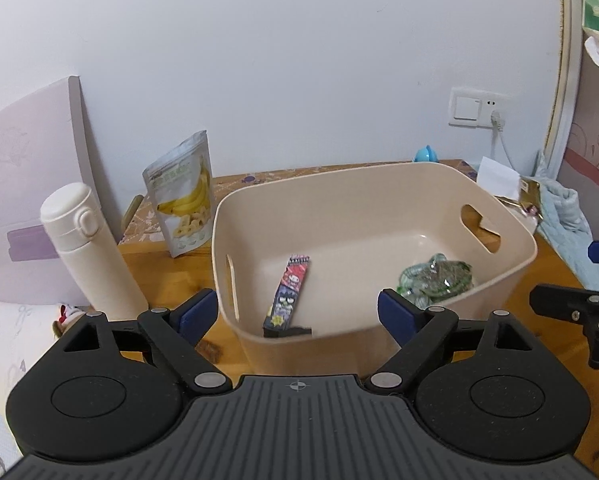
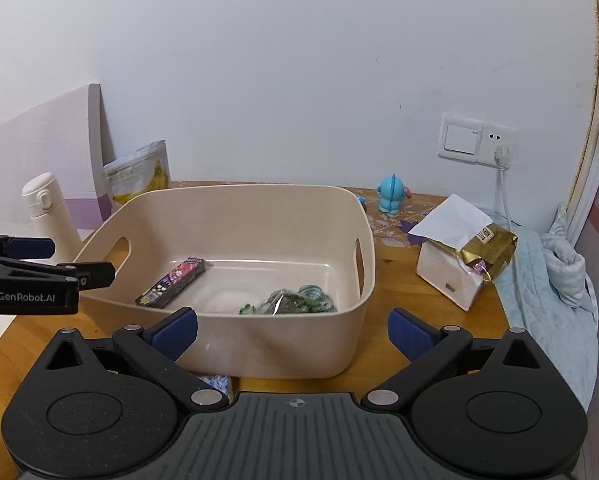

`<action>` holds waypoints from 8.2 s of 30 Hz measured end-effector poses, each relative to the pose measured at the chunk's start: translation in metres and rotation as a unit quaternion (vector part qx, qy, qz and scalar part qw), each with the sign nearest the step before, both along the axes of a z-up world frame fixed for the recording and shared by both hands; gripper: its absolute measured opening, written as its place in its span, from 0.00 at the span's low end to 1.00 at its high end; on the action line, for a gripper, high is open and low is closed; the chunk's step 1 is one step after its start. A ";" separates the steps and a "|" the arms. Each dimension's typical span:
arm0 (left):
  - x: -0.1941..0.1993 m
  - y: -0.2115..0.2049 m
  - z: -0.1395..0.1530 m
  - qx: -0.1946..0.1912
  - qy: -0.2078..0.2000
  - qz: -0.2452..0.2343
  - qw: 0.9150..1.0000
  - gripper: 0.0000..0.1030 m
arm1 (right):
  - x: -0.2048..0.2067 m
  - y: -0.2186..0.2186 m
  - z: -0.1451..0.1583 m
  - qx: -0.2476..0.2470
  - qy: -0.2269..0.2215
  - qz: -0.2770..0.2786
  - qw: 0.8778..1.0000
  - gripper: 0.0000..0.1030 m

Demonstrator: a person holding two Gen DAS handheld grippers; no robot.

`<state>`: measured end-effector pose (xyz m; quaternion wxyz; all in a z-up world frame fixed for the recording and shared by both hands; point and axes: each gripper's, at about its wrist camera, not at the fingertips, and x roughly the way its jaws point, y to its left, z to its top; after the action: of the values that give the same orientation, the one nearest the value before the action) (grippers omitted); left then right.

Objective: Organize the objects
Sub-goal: 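Withdraw both tools from the bin back toward the remaining items, then grasp the blue cartoon tissue pack with the left tool while the right tool grasps the round tin, then lift the tissue pack with the left tool while the right tool carries the tin over the bin, then open both tools to drop the tissue pack and tin into the bin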

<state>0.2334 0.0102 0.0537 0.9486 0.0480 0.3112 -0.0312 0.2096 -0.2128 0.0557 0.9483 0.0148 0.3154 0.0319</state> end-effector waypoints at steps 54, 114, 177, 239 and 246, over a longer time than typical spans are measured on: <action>-0.101 -0.028 -0.119 0.004 0.100 -0.071 0.993 0.88 | -0.109 -0.011 -0.101 -0.006 0.054 0.008 0.998 1.00; -0.030 -0.064 -0.141 -0.010 0.068 -0.217 0.974 0.65 | -0.011 0.005 -0.129 -0.024 0.060 0.040 0.997 0.52; -0.033 0.028 0.000 -0.018 -0.060 -0.112 0.992 0.50 | -0.046 0.003 -0.015 -0.046 -0.077 -0.006 0.996 0.49; 0.122 -0.016 -0.061 0.035 0.127 -0.080 0.988 0.66 | 0.103 0.025 -0.042 -0.072 0.067 0.018 0.995 0.96; 0.113 -0.019 -0.049 0.039 0.099 -0.069 0.992 0.85 | 0.089 0.018 -0.026 -0.067 0.044 0.011 0.997 1.00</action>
<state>0.3462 -0.0086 0.0044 0.9060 0.1028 0.4009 -0.0888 0.2987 -0.1947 0.0295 0.9319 -0.0506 0.3586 0.0206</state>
